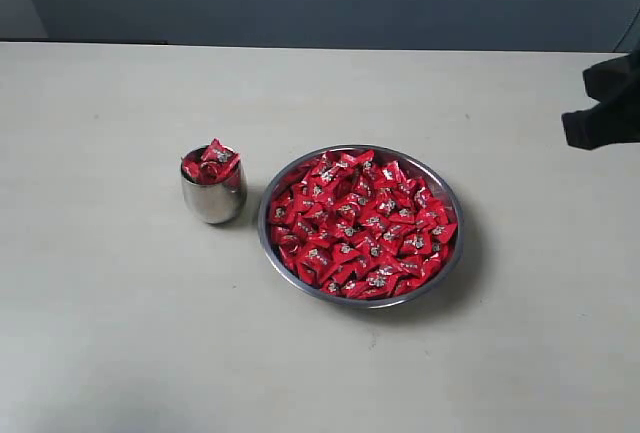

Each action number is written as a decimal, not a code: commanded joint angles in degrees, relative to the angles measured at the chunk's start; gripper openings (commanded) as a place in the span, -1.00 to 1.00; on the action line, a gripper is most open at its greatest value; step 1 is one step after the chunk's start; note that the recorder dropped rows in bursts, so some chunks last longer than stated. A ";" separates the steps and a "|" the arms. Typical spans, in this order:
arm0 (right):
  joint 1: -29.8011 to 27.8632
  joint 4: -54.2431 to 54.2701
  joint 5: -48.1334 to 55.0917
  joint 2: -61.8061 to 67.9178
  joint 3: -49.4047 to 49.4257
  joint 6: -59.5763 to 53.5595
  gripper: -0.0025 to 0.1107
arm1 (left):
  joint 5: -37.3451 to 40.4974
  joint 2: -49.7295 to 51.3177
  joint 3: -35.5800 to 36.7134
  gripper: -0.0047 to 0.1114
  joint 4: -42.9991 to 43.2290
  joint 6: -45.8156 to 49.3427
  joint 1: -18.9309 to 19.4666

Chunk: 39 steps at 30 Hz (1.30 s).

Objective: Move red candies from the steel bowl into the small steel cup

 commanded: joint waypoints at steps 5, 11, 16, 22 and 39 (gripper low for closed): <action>-0.38 -15.17 6.09 -3.12 0.41 11.61 -0.96 | -0.10 -0.26 0.22 -0.91 0.07 -0.15 0.05; -2.74 -22.66 6.95 -5.62 3.80 22.09 -0.96 | -0.10 -0.26 0.22 -0.91 0.07 -0.15 0.05; -15.73 -15.89 -3.02 -15.67 11.70 22.09 -0.96 | -0.10 -0.26 0.22 -0.91 0.07 -0.15 0.05; -26.63 -16.38 -9.65 -26.37 20.67 22.09 -0.96 | -0.10 -0.26 0.22 -0.91 0.07 -0.15 0.05; -27.74 -10.95 -18.18 -45.88 36.01 22.09 -0.96 | -0.10 -0.26 0.22 -0.91 0.07 -0.15 0.05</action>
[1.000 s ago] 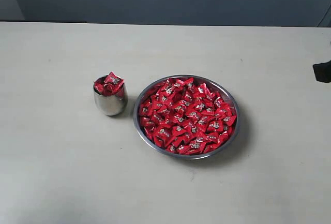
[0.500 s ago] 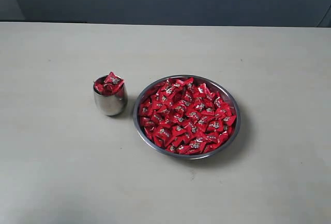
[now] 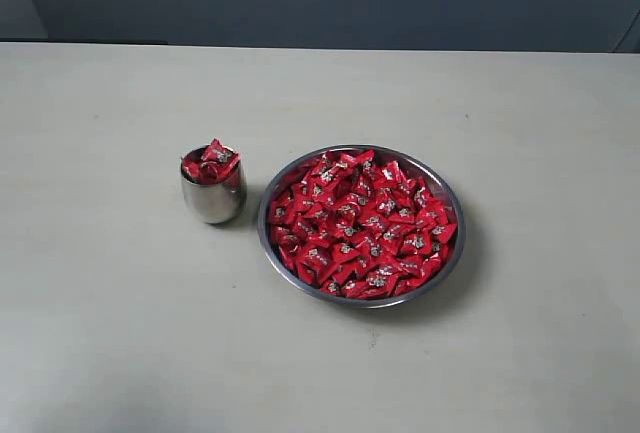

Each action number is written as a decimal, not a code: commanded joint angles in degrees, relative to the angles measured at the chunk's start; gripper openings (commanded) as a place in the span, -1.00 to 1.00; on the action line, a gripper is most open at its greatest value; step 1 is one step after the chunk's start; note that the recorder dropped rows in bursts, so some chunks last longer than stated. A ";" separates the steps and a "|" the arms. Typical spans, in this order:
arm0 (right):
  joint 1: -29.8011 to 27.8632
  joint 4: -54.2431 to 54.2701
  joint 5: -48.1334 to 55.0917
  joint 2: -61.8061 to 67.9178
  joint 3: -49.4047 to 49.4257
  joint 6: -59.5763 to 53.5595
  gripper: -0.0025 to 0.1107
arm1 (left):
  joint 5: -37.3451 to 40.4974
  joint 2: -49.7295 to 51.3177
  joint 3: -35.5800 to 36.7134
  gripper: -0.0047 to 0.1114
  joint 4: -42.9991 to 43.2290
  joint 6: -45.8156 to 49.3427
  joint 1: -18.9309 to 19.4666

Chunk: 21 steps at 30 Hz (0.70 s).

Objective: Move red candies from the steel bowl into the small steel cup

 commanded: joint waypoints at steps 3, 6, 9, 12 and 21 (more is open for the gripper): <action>-0.32 0.31 -1.55 -2.77 0.29 0.05 -0.96 | -0.10 -0.26 0.22 -0.91 0.07 -0.15 0.05; -0.32 0.71 -1.57 -2.77 0.29 0.05 -0.96 | -0.10 -0.26 0.22 -0.91 0.07 -0.15 0.05; -0.32 5.03 -1.57 -2.77 0.79 -3.71 -0.96 | -0.10 -0.26 0.22 -0.91 0.07 -0.15 0.05; -0.32 17.46 -1.34 -2.77 2.27 -18.81 -0.96 | -0.10 -0.26 0.22 -0.91 0.07 -0.15 0.05; -0.32 17.41 3.48 -5.21 6.07 -19.88 -0.96 | -0.10 -0.26 0.22 -0.91 0.07 -0.15 0.05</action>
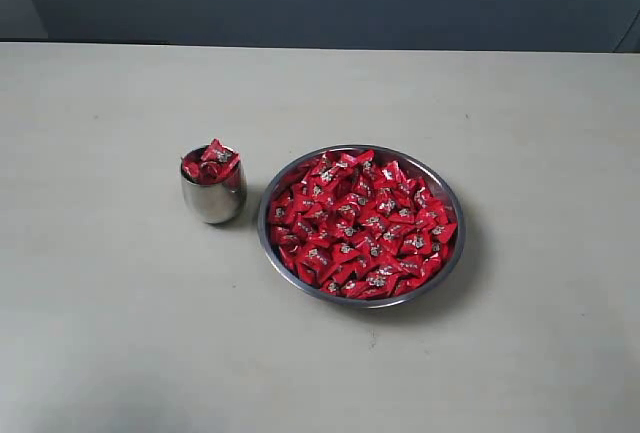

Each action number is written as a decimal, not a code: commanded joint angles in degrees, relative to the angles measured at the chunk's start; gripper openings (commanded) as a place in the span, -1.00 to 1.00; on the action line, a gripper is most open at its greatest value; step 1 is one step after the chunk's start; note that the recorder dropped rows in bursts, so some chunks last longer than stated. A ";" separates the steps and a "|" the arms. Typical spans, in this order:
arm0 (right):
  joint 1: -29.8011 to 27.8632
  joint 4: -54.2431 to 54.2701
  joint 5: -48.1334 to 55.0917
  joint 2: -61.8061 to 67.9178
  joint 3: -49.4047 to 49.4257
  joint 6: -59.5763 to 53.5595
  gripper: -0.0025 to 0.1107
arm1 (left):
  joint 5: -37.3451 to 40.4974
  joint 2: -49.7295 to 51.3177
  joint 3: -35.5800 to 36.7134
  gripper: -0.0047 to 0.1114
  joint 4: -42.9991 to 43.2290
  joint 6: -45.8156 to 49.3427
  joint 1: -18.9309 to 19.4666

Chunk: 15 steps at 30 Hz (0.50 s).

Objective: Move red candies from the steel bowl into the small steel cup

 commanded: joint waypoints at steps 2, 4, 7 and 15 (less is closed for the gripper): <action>-0.32 0.54 5.63 -3.19 0.29 -0.22 -0.96 | -0.10 -0.26 0.22 -0.91 0.07 -0.15 0.05; -0.32 0.54 6.40 -3.98 0.29 -0.22 -0.96 | -0.10 -0.26 0.22 -0.91 0.07 -0.15 0.05; -0.32 0.54 6.53 -4.63 0.29 -0.22 -0.96 | -0.10 -0.26 0.22 -0.91 0.07 -0.15 0.05; -0.32 0.54 6.53 -4.63 0.29 -0.22 -0.96 | -0.10 -0.26 0.22 -0.91 0.07 -0.15 0.05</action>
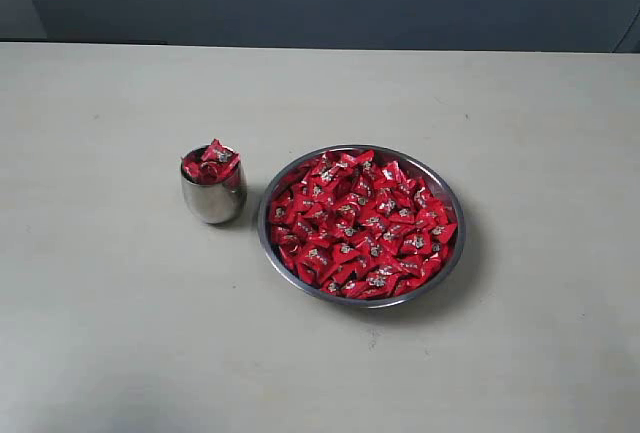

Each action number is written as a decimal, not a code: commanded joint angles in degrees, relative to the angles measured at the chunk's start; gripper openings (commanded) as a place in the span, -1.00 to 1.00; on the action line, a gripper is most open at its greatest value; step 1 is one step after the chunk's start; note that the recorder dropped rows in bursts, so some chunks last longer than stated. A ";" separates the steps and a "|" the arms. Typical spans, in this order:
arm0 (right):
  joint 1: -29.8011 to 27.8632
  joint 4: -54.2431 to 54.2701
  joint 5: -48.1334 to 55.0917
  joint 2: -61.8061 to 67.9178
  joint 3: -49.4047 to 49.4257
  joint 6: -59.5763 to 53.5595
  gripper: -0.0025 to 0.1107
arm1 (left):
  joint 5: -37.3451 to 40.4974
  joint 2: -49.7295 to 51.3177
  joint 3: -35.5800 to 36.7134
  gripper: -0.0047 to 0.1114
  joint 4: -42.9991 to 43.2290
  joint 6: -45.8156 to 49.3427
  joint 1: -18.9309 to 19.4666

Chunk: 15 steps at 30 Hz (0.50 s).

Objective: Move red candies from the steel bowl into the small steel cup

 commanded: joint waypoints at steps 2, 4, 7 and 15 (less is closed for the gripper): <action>-0.32 0.22 -0.08 -0.32 0.14 -0.22 -0.96 | -0.10 -0.26 0.22 -0.91 0.07 -0.15 0.05; -0.32 0.73 -0.08 -0.32 0.14 -0.22 -0.96 | -0.10 -0.26 0.22 -0.91 0.07 -0.15 0.05; -0.32 0.73 -0.08 -0.32 0.14 -0.22 -0.96 | -0.10 -0.26 0.22 -0.91 0.07 -0.15 0.05; -0.32 0.72 -0.08 -0.32 0.14 -0.10 -0.96 | -0.10 -0.26 0.22 -0.91 0.07 -0.15 0.05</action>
